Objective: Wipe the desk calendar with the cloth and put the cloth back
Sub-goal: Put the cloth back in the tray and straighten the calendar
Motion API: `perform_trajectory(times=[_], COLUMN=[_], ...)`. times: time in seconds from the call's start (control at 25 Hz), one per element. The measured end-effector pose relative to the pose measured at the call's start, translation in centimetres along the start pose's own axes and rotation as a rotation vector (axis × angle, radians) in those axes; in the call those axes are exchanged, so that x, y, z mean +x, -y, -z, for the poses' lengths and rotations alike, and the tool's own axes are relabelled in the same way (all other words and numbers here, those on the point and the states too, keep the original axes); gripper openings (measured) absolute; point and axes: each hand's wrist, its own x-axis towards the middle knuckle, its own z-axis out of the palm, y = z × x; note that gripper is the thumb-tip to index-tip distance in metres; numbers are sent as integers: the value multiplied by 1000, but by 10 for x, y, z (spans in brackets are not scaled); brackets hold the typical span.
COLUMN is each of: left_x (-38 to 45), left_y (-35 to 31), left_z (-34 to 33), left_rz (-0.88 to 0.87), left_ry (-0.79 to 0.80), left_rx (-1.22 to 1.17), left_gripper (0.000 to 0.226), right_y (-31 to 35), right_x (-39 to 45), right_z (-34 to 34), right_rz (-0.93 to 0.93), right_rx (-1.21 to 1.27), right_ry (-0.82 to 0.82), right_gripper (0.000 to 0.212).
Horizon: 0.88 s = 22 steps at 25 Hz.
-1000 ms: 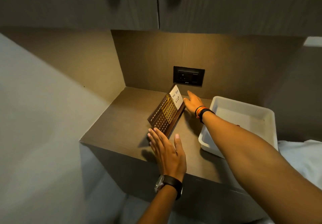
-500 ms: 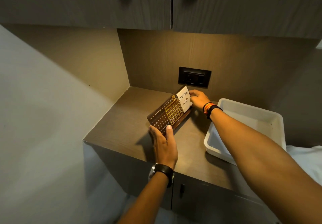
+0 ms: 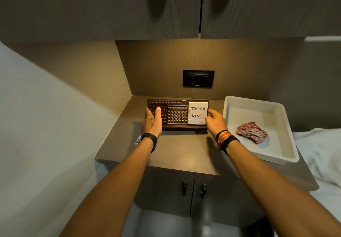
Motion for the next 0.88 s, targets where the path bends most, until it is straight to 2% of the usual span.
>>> perform_trajectory(times=[0.2, 0.4, 0.72, 0.8, 0.88], left_x=[13, 23, 24, 18, 1], left_y=[19, 31, 39, 39, 51], left_z=[6, 8, 8, 9, 10], left_rz=[3, 37, 38, 4, -121], left_ry=[69, 94, 184, 156, 115], left_rx=[-5, -35, 13, 78, 208], left_gripper=[84, 80, 80, 82, 81], right_y=[-8, -21, -25, -26, -35], right_x=[-5, -12, -18, -30, -49], right_z=[-10, -21, -37, -39, -46], right_rz=[-5, -16, -32, 28, 113], right_rx=[-18, -37, -78, -178, -408], right_ry=[-29, -18, -19, -31, -7], right_gripper=[43, 38, 45, 48, 61])
